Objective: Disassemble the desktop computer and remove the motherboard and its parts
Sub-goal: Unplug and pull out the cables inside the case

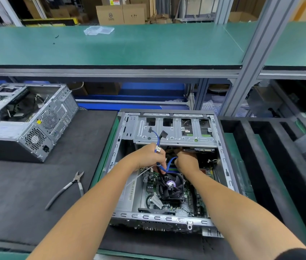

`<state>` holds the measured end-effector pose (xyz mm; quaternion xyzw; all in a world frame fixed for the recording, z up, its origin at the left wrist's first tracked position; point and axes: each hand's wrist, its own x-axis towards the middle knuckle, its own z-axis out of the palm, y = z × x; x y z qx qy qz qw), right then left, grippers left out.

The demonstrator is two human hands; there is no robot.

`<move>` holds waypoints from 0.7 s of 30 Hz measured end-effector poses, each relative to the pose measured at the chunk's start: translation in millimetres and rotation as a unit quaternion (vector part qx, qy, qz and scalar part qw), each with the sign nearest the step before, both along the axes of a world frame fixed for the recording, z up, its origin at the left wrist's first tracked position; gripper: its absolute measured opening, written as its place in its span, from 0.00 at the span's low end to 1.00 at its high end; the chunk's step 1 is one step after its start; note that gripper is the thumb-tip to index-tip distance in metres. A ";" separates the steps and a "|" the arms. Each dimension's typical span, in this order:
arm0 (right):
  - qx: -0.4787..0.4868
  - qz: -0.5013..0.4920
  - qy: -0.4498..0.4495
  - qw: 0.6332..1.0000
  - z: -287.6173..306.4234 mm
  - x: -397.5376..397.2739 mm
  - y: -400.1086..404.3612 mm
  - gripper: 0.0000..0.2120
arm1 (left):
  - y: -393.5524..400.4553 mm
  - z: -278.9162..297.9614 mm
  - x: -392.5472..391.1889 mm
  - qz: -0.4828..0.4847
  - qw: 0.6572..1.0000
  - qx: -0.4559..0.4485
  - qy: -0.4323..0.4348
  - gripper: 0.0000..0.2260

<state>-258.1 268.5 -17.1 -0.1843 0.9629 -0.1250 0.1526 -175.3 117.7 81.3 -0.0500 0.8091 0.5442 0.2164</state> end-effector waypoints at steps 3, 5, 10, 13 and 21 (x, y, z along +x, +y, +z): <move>-0.008 -0.032 -0.008 0.999 -0.2 1.0 -4.2 0.12 | -0.3 -0.5 0.0 -0.001 1.000 -0.004 0.005 0.11; -0.016 -0.060 -0.028 0.998 -0.2 2.1 -6.2 0.13 | -1.2 -1.2 -0.1 -0.003 1.000 0.000 0.002 0.11; -0.054 -0.102 -0.062 0.991 3.5 2.0 -8.5 0.14 | -2.5 -3.3 -0.4 0.005 1.000 -0.001 0.006 0.04; -0.066 -0.123 -0.078 0.987 6.1 2.7 -9.4 0.12 | -0.7 -3.3 -0.7 0.010 1.000 -0.005 0.008 0.06; -0.199 -0.240 -0.123 0.942 0.7 0.1 -11.9 0.18 | 4.5 -6.5 -2.3 0.007 0.995 -0.097 0.027 0.05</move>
